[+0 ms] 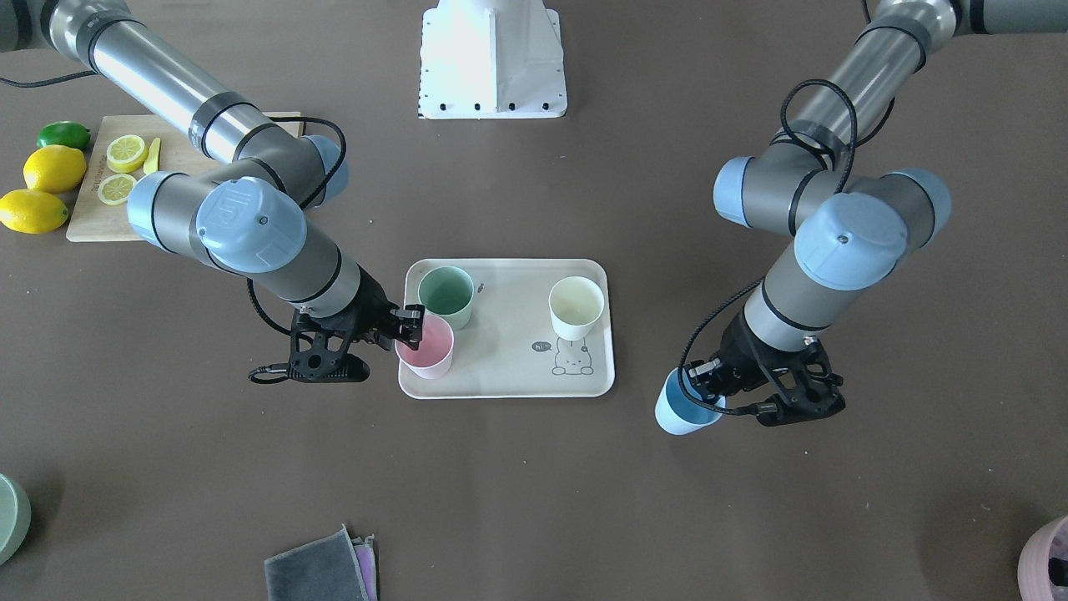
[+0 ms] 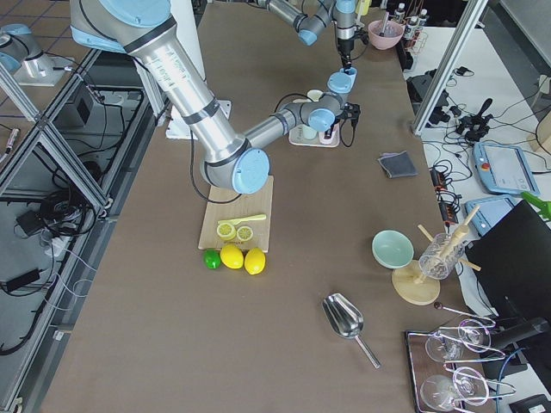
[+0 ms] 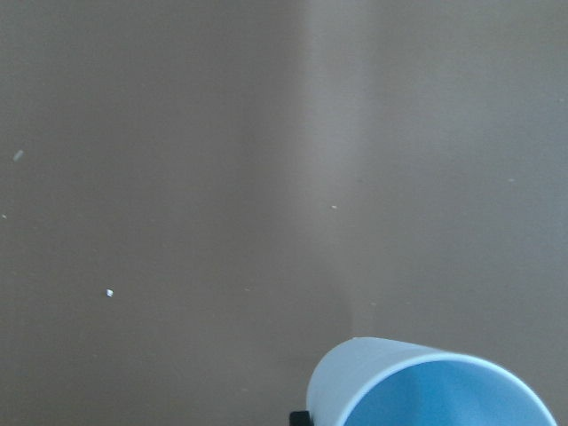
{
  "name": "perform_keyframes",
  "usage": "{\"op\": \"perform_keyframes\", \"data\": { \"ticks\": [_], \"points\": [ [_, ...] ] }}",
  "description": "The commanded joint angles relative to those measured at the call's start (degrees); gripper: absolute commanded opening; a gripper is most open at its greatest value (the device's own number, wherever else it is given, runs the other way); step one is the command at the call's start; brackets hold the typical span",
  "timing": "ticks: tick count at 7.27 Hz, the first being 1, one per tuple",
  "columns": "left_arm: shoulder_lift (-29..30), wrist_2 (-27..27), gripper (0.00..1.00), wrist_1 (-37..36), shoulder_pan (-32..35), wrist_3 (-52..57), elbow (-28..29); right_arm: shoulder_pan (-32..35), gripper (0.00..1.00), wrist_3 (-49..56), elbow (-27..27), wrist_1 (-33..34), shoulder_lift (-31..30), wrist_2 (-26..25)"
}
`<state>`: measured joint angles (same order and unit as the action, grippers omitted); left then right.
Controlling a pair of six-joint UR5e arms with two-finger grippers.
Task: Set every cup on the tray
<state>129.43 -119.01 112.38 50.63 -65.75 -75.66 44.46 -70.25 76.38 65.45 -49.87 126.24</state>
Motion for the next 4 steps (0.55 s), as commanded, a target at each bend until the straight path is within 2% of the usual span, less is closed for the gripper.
{"op": "perform_keyframes", "data": {
  "ticks": [1,2,4],
  "points": [
    [4.75,0.44,0.0,-2.58,-4.13,-5.34,-0.28,1.84,1.0,0.2,0.25,-0.06,-0.32,0.75],
    [8.09,1.23,0.0,-6.09,-5.96,-7.27,-0.28,2.38,1.0,0.29,0.34,-0.06,-0.67,0.84],
    [9.26,5.35,0.0,-6.3,-10.01,-9.13,0.07,2.73,1.0,0.29,0.43,-0.06,-1.11,1.2]
  ]
}}
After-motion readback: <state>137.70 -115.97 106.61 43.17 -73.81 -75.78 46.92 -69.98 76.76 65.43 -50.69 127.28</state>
